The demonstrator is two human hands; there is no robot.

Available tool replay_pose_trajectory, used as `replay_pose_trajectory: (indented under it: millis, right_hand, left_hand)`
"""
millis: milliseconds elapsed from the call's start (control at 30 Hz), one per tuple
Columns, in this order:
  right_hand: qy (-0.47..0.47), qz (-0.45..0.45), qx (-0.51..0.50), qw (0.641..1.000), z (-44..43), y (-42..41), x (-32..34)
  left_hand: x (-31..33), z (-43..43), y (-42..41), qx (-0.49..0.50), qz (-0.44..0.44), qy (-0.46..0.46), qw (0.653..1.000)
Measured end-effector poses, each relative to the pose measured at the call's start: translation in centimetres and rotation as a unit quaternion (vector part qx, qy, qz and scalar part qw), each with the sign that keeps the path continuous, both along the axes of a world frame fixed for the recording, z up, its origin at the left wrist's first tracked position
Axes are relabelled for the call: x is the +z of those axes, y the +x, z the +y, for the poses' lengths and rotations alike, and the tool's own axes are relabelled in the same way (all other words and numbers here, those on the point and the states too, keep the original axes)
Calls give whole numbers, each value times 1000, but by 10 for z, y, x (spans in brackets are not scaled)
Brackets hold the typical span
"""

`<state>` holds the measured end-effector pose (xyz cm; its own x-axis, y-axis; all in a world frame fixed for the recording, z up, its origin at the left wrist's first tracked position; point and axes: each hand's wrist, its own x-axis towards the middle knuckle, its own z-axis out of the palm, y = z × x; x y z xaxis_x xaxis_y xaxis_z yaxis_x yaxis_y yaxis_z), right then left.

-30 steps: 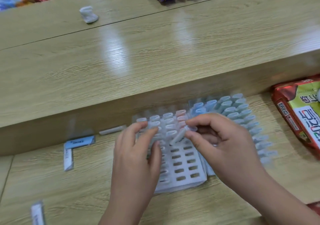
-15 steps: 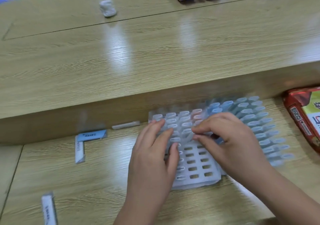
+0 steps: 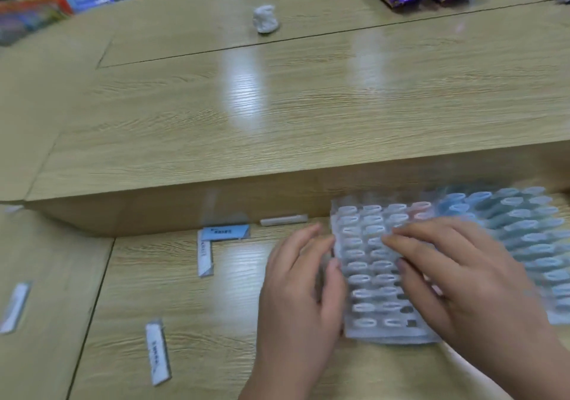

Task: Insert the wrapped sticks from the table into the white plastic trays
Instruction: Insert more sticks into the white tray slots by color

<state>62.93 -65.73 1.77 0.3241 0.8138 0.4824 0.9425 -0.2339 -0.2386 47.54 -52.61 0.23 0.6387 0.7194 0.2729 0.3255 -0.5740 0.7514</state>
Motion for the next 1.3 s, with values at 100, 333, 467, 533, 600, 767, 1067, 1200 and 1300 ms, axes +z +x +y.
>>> replay_pose_trajectory:
  millis: [100,333,467,533,600,767,1067,1200,1300]
  right_hand:
    - [13,53,36,998,41,-36,8]
    - [-251,37,-75,964,150,-92,4]
    - [-316,-36,-111,942,161,-100,-6]
    - [-315,-57,-105,942,154,-103,-17]
    - [-317,-54,-94,942,144,-103,-24]
    - [-335,26,-93,937,135,-98,-37]
    - [-253,187,-42,948,136,-100,-21]
    - [-188,246,-13,951,117,-104,-3]
    - [-82,337,-10,938,85,-99,16]
  left_hand:
    - [-4,32,-44,92,25,15,995]
    - [-19,101,-115,186,228,1,956]
    - [-26,112,-105,170,277,14,946]
    - [-30,113,-103,175,265,23,948]
    - [-34,112,-102,187,253,29,949]
    - [-36,116,-106,213,236,-10,948]
    - [-26,120,-134,247,59,-242,937]
    - [-3,109,-131,207,-11,-227,952]
    - [15,96,-116,169,-67,-222,958]
